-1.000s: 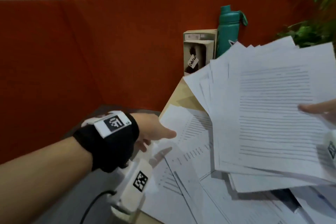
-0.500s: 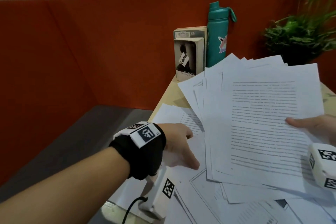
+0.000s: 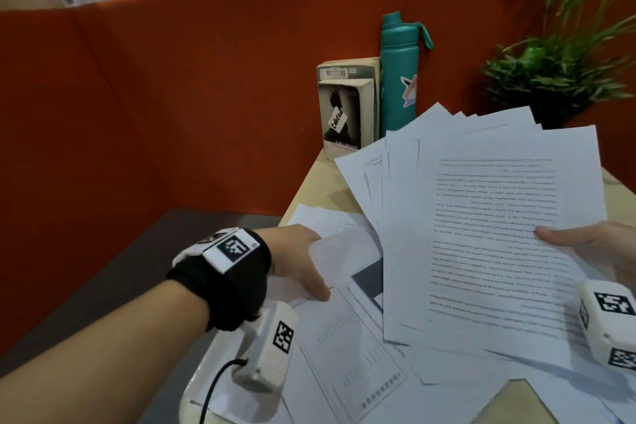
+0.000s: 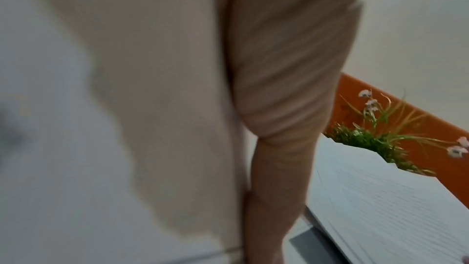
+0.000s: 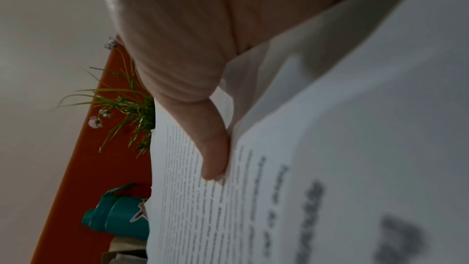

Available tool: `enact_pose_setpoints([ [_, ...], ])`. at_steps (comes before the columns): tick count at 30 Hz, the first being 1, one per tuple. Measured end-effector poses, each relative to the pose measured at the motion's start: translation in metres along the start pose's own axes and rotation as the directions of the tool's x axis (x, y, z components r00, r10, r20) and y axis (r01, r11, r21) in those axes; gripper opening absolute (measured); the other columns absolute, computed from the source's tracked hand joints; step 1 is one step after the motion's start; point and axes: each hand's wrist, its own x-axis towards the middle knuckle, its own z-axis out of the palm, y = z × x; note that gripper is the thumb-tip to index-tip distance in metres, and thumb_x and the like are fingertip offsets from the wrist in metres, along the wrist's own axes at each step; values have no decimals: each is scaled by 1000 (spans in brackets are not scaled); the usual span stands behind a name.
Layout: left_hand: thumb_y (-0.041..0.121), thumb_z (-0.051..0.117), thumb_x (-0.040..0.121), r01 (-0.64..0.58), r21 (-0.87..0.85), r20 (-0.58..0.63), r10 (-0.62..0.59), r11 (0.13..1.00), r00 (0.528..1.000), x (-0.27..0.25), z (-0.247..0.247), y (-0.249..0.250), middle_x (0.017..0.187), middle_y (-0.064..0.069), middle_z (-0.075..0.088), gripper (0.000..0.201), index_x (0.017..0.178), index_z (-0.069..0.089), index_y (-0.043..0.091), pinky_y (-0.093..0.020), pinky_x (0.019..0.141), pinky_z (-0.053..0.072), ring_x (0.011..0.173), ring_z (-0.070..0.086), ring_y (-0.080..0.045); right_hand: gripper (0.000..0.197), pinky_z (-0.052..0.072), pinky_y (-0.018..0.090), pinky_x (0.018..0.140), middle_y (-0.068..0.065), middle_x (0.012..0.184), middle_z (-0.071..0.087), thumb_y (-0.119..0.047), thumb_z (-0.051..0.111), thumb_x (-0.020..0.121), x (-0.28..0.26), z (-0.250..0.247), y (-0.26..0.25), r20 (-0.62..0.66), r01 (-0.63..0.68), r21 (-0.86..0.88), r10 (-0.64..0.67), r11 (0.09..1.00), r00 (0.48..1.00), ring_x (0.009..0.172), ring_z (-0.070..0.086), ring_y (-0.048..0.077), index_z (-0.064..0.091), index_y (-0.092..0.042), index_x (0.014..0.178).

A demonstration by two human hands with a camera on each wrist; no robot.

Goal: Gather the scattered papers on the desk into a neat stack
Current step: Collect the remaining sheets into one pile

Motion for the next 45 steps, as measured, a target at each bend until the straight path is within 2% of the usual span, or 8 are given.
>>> enact_pose_setpoints([
  [12, 25, 84, 64, 67, 74, -44, -64, 995, 997, -11, -22, -23, 87, -1, 75, 24, 85, 74, 19, -34, 73, 59, 82, 71, -22, 121, 39, 58, 105, 12, 122, 70, -31, 98, 12, -9, 11, -1, -55, 25, -26, -26, 999, 998, 114, 63, 37, 62, -13, 126],
  [18, 14, 85, 68, 118, -150, -358, -166, 982, 919, -53, -89, -34, 90, -11, 74, 24, 87, 71, 8, -36, 68, 54, 81, 68, -28, 51, 37, 54, 106, 10, 128, 65, -10, 65, 83, -28, 30, -8, -145, 51, 74, -40, 996, 989, 110, 62, 33, 55, -10, 133],
  [23, 19, 83, 52, -79, -461, -453, -158, 884, 878, -78, -128, -27, 81, -18, 77, 49, 97, 68, 5, -52, 68, 60, 70, 74, -38, 128, 34, 54, 109, 7, 124, 68, -34, 95, 7, -20, 26, -2, -192, 78, 19, -72, 997, 979, 115, 61, 35, 59, -9, 128],
  [27, 8, 64, 80, -205, -766, -318, -82, 609, 945, -58, -105, -6, 65, -12, 76, 19, 99, 65, 7, -43, 42, 58, 49, 72, -26, 80, 34, 53, 111, 9, 128, 65, -19, 81, 55, -30, 41, -12, -180, 84, 9, -81, 996, 980, 118, 59, 34, 57, -9, 130],
  [31, -6, 67, 81, -174, -822, -253, -75, 543, 965, -4, -33, 9, 93, -20, 77, 32, 113, 67, -4, -49, 71, 60, 79, 75, -33, 22, 45, 37, 92, 3, 103, 68, -7, 54, 94, -29, 48, -17, -139, 30, -8, -31, 1000, 990, 92, 63, 21, 59, -8, 116],
  [39, 20, 87, 52, -123, -721, -183, -15, 682, 983, 57, 42, 37, 110, -11, 73, 68, 113, 65, 2, -37, 95, 53, 101, 68, -28, 120, 40, 54, 107, 8, 130, 63, -77, 79, 27, -4, 42, -4, -251, -113, -154, 72, 982, 965, 119, 59, 33, 59, -20, 130],
  [42, 3, 80, 73, -140, -692, -172, 27, 708, 985, 49, 50, 52, 91, -3, 72, 34, 104, 66, 3, -12, 59, 54, 77, 66, -13, 98, 59, 33, 61, 6, 86, 74, -77, 71, 52, -8, 49, -12, -180, -136, -331, 80, 934, 981, 66, 74, 12, 60, -16, 127],
  [45, 13, 76, 81, -131, -698, -140, 46, 704, 989, 38, 45, 61, 94, -6, 69, 46, 121, 58, -1, -11, 48, 50, 76, 67, -12, 40, 56, 43, 83, 11, 96, 78, -16, 68, 87, -9, 53, -12, -121, -76, -300, 41, 951, 992, 85, 75, 26, 63, -4, 125],
])
